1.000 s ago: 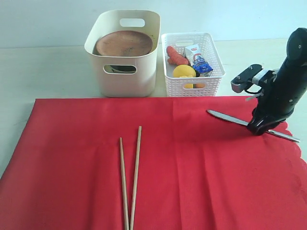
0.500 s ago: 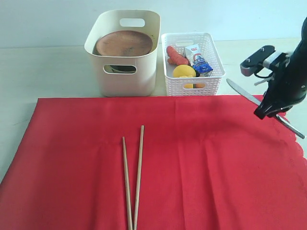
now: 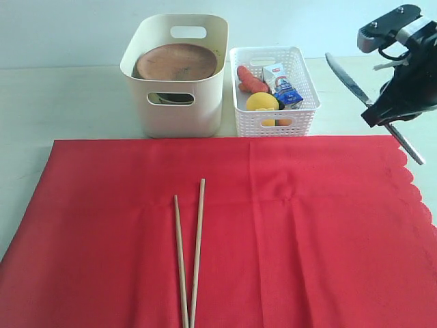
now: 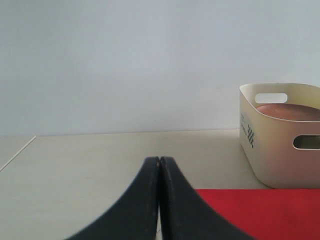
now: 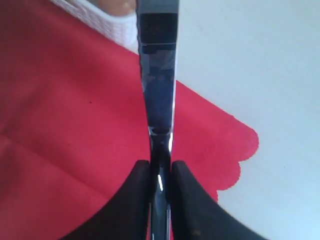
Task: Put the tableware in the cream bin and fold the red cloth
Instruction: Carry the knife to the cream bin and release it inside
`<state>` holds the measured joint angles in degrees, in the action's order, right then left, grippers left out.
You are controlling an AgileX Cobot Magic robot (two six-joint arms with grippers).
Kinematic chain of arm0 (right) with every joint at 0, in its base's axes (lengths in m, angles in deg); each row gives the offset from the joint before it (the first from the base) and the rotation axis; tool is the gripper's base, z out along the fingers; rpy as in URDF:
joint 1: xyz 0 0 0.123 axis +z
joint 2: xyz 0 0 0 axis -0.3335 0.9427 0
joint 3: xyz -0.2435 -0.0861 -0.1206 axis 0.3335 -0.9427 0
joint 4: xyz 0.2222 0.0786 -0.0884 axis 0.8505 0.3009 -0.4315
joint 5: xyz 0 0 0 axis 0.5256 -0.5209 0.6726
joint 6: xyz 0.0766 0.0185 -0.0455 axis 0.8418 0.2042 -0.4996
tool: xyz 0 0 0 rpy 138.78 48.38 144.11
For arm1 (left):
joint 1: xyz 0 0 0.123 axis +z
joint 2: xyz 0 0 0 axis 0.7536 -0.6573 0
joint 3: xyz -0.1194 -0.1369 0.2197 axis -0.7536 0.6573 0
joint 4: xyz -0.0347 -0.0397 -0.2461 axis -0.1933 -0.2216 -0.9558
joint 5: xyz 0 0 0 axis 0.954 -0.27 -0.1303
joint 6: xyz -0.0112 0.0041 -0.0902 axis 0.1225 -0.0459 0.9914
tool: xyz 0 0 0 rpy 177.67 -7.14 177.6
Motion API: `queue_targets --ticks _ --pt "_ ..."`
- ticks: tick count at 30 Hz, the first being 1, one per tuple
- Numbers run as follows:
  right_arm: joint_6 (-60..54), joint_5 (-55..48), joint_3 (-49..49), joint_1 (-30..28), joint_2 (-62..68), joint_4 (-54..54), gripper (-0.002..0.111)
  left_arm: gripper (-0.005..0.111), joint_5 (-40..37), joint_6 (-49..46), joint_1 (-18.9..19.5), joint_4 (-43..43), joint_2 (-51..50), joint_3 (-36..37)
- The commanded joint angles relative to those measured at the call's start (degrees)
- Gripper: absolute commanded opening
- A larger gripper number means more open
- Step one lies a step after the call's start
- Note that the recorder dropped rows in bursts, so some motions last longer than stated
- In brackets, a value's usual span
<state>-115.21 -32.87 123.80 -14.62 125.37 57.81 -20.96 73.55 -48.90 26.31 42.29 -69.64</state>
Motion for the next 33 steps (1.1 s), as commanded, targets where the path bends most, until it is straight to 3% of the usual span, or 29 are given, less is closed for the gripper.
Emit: queue_targets --ticks 1,12,21,33 --pt "-6.7 0.5 0.0 -0.2 -2.0 8.5 0.0 0.003 -0.1 -0.1 0.0 -0.8 0.3 0.2" --pt "-18.9 4.7 0.0 -0.2 -3.2 29.1 0.0 0.003 -0.1 -0.1 0.0 -0.8 0.3 0.2" --pt "-39.4 8.3 0.6 -0.2 -1.2 54.4 0.0 0.003 -0.1 -0.1 0.0 -0.8 0.3 0.2" --pt "-34.6 12.9 26.2 13.3 17.2 56.4 0.0 0.003 -0.1 -0.1 0.0 -0.8 0.3 0.2"
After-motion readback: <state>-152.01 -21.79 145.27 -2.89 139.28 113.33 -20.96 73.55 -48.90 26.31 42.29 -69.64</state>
